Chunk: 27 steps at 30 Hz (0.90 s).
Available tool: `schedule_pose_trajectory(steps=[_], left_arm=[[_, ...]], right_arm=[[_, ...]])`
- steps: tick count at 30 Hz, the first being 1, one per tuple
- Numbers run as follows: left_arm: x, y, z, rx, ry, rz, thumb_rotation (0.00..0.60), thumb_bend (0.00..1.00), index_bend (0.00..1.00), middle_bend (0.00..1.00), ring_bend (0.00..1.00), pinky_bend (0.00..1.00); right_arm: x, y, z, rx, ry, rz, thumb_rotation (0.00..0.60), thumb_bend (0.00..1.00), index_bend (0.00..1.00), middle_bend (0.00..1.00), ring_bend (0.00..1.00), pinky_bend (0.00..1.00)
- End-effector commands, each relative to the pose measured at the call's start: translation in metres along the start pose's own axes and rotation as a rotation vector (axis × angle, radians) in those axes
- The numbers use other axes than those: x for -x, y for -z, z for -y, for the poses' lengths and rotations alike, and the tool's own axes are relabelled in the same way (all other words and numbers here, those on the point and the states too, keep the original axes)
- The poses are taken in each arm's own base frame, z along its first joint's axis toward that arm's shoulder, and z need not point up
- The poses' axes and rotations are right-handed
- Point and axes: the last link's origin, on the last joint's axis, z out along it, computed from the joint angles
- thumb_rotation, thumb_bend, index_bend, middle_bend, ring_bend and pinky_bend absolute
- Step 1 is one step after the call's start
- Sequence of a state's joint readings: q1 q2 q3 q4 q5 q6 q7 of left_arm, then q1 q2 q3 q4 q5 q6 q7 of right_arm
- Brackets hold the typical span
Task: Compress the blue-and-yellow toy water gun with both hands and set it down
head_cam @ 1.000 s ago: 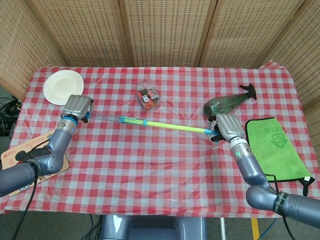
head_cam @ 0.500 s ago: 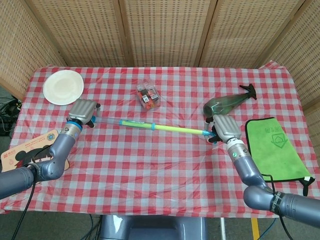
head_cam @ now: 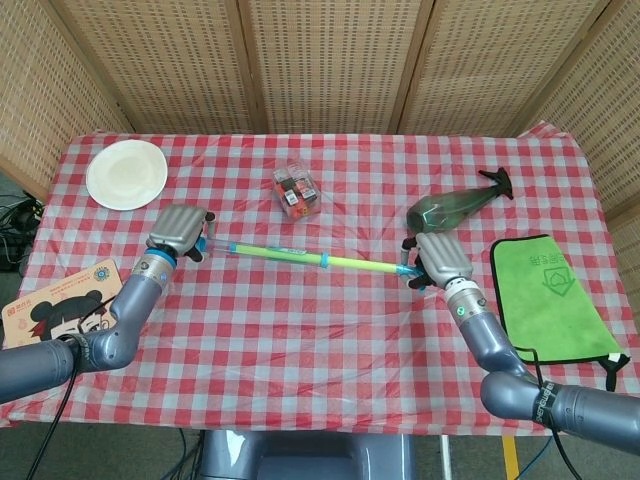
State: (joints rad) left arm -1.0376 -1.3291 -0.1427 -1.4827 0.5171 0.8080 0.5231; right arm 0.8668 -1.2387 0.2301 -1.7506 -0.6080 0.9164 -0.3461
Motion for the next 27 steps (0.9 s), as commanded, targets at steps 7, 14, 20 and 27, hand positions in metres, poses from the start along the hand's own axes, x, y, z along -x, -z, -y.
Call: schedule_pose_trajectory(steps=[7,14,20,27], left_arm=[[0.008,0.002,-0.016,0.015,0.049,0.021,0.6,0.34,0.65,0.76,0.68,0.58],[0.012,0.001,-0.025,0.023,0.07,0.034,0.6,0.34,0.65,0.76,0.68,0.58],[0.013,0.003,-0.028,0.025,0.078,0.039,0.6,0.34,0.65,0.76,0.68,0.58],[0.015,0.006,-0.023,0.011,0.065,0.056,0.6,0.33,0.61,0.71,0.66,0.53]], right_arm=[[0.009,0.0,0.01,-0.028,0.027,0.027,0.6,0.58,0.86,1.0,1.0,0.65],[0.016,-0.002,0.018,-0.045,0.041,0.047,0.6,0.58,0.86,1.0,1.0,0.65],[0.02,-0.005,0.021,-0.05,0.045,0.058,0.6,0.58,0.86,1.0,1.0,0.65],[0.023,-0.01,0.017,-0.039,0.052,0.043,0.6,0.54,0.84,1.0,0.98,0.64]])
